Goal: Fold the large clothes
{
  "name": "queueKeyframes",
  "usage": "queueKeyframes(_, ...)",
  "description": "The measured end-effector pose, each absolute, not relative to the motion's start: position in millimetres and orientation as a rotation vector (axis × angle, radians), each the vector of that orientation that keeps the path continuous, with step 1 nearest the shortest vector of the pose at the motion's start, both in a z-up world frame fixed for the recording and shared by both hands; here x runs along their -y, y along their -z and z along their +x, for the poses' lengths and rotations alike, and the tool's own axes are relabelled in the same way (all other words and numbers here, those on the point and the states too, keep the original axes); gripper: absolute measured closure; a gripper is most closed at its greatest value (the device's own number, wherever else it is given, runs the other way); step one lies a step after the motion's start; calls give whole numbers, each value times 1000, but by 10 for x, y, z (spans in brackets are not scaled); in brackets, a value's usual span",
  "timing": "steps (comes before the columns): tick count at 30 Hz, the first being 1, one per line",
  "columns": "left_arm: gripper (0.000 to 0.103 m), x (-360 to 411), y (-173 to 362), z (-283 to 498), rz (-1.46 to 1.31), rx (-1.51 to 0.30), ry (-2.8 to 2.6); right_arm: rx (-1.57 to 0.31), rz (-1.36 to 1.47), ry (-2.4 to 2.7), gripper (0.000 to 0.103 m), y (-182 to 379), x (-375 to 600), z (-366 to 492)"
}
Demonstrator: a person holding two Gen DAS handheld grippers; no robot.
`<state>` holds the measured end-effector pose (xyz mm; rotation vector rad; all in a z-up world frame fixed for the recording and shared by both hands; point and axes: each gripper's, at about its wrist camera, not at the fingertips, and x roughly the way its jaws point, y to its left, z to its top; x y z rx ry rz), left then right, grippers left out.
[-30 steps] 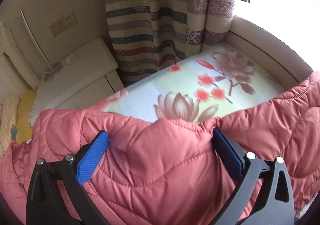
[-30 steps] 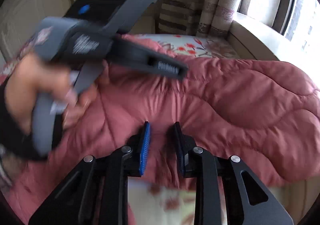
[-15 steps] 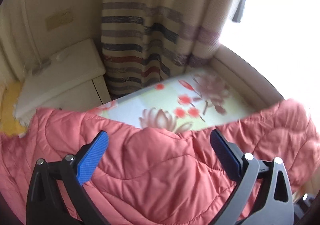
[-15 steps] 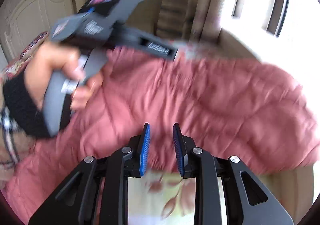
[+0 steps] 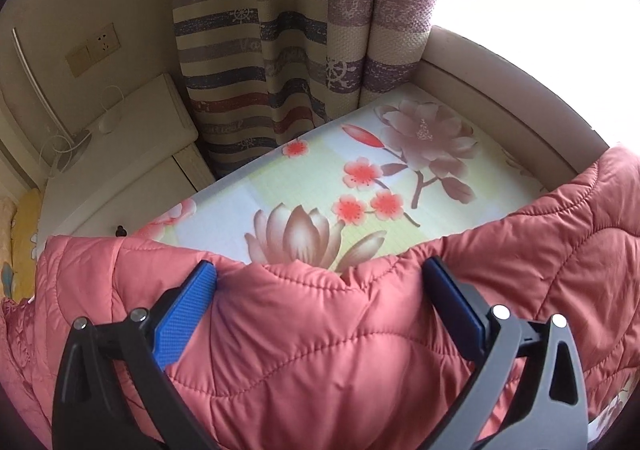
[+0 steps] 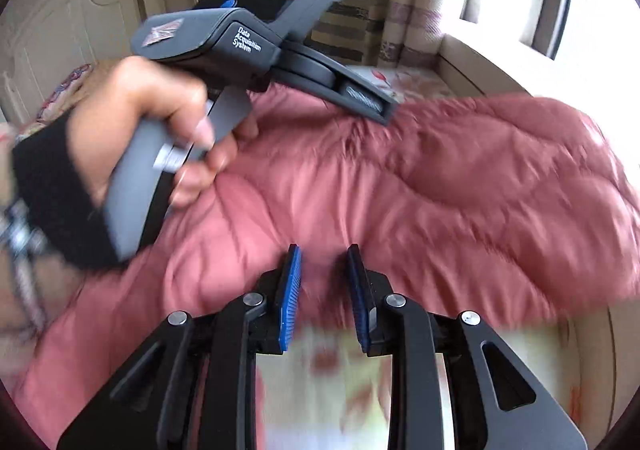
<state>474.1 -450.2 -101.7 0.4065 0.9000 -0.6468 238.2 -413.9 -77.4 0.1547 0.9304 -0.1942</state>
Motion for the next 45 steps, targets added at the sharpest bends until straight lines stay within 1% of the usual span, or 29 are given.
queueKeyframes(2, 2, 4463, 1008, 4713, 404, -898, 645, -854, 277, 246, 77, 672, 4356, 2030)
queueKeyframes(3, 2, 4466, 1009, 4711, 402, -898, 644, -806, 369, 271, 71, 651, 4495, 1854)
queueKeyframes(4, 2, 4446, 1010, 4721, 402, -898, 643, -747, 490, 317, 62, 644, 4722, 1669)
queueKeyframes(5, 2, 4409, 1014, 4756, 401, -898, 645, -709, 563, 355, 58, 652, 4877, 1567)
queueKeyframes(6, 2, 4374, 1002, 4755, 396, -897, 650, -686, 608, 380, 56, 663, 5007, 1531)
queueKeyframes(8, 4, 4252, 913, 4731, 352, -874, 652, -658, 663, 365, 56, 695, 5200, 1565)
queueKeyframes(11, 4, 3872, 632, 4587, 200, -823, 699, -599, 725, 367, 55, 655, 5373, 1630)
queueKeyframes(13, 4, 3692, 526, 4466, 181, -805, 725, -533, 742, 387, 47, 591, 5489, 1623)
queueKeyframes(15, 4, 3592, 513, 4249, 229, -794, 773, -492, 734, 407, 47, 515, 5582, 1638)
queueKeyframes(16, 4, 3579, 556, 4098, 283, -787, 801, -469, 739, 384, 49, 486, 5628, 1654)
queueKeyframes(17, 4, 3584, 597, 3984, 321, -779, 819, -452, 723, 385, 49, 446, 5660, 1675)
queueKeyframes(19, 4, 3624, 717, 3730, 419, -760, 863, -436, 632, 441, 49, 335, 5655, 1722)
queueKeyframes(22, 3, 3777, 967, 3543, 575, -770, 842, -412, 617, 471, 48, 266, 5698, 1711)
queueKeyframes(24, 3, 3792, 983, 3573, 562, -789, 857, -407, 623, 507, 48, 259, 5777, 1667)
queueKeyframes(27, 2, 3785, 1000, 3608, 552, -802, 870, -384, 728, 580, 48, 326, 5992, 1511)
queueKeyframes(28, 2, 3787, 1001, 3601, 557, -799, 866, -366, 767, 605, 50, 370, 6087, 1455)
queueKeyframes(30, 2, 3780, 1011, 3610, 552, -803, 866, -331, 809, 646, 50, 378, 6218, 1423)
queueKeyframes(31, 2, 3780, 1009, 3612, 548, -806, 867, -319, 832, 657, 53, 379, 6284, 1436)
queueKeyframes(32, 2, 3768, 998, 3617, 537, -805, 868, -306, 839, 668, 63, 364, 6312, 1453)
queueKeyframes(33, 4, 3734, 962, 3624, 518, -796, 864, -296, 818, 691, 87, 321, 6307, 1461)
queueKeyframes(34, 10, 3636, 877, 3622, 466, -777, 856, -288, 773, 708, 90, 246, 6276, 1505)
queueKeyframes(35, 13, 3527, 792, 3638, 409, -772, 857, -281, 707, 721, 90, 138, 6189, 1579)
queueKeyframes(39, 11, 2636, 192, 3803, 1, -708, 792, -269, 331, 676, 91, -468, 5357, 1888)
queueKeyframes(40, 11, 2259, 21, 3839, -119, -673, 741, -257, 225, 646, 91, -606, 5053, 1991)
queueKeyframes(43, 6, 1322, -237, 3832, -331, -591, 592, -224, -34, 526, 91, -828, 4151, 2269)
queueKeyframes(45, 6, 738, -266, 3752, -412, -550, 472, -210, -186, 406, 91, -822, 3448, 2473)
